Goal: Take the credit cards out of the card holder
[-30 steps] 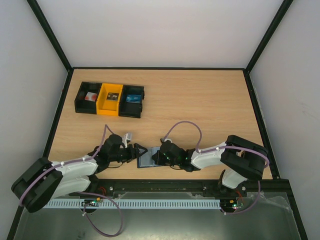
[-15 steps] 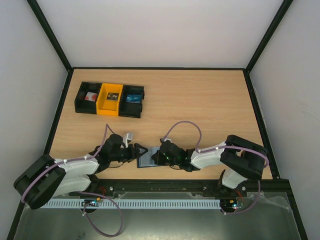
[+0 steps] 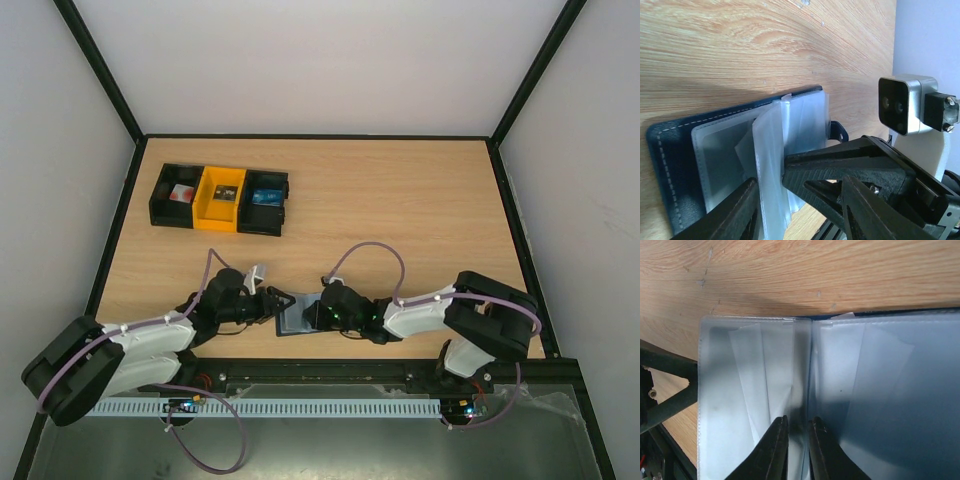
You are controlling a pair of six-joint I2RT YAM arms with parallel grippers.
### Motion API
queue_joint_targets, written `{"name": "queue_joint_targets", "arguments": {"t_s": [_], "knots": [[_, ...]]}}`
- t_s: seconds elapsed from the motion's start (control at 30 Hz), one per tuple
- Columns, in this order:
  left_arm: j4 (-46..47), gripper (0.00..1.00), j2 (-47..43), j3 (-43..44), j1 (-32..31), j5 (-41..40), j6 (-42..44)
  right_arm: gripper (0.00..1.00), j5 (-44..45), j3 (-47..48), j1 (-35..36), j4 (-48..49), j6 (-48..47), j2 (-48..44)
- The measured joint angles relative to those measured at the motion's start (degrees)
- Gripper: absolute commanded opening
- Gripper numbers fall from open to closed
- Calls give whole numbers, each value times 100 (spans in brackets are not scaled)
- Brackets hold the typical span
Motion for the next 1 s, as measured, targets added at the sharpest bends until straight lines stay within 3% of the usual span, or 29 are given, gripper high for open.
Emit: {"name": "queue_joint_targets", "arguments": {"t_s": [0.4,0.63,0.83,1.0], "knots": [[125,50,74,24,-94,63,-20,20,326,-177,0,-651,-7,-844],[330,48,391,98,-160,129,-26,19,774,-179,0,-1231,-59,-922],[402,41,444,101,-199,153,-50,17,1058,-179,0,-1502,-105,-1025],[422,44,490,129,-205,140,-55,19,1104,-179,0,-1808,-136,-1246]]}}
